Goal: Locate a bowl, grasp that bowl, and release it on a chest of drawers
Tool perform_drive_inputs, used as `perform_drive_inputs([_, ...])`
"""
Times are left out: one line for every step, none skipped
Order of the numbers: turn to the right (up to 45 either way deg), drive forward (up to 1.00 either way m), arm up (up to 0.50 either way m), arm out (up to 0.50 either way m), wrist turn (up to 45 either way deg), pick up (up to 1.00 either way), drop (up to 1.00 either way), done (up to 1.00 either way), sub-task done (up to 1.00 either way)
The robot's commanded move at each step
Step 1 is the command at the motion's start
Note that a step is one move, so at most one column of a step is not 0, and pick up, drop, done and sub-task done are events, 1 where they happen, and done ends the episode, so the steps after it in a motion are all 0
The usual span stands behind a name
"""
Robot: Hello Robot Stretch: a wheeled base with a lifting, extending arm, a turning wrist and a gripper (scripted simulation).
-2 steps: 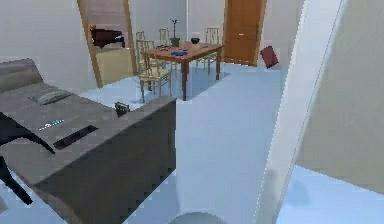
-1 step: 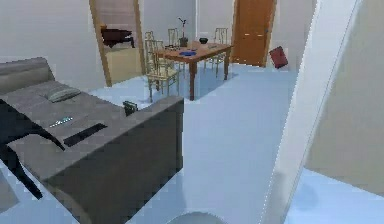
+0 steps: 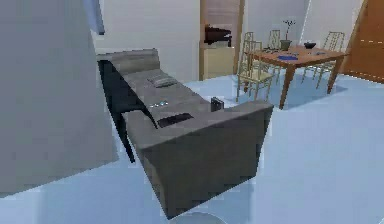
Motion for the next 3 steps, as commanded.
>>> perform_drive_inputs([0.0, 0.3, 0.0, 0.0, 0.0, 0.0, 0.0, 0.0, 0.0])
perform_drive_inputs([39.0, 0.0, 0.0, 0.0, 0.0, 0.0, 0.0, 0.0, 0.0])
perform_drive_inputs([3.0, 0.0, 0.0, 0.0, 0.0, 0.0, 0.0, 0.0, 0.0])
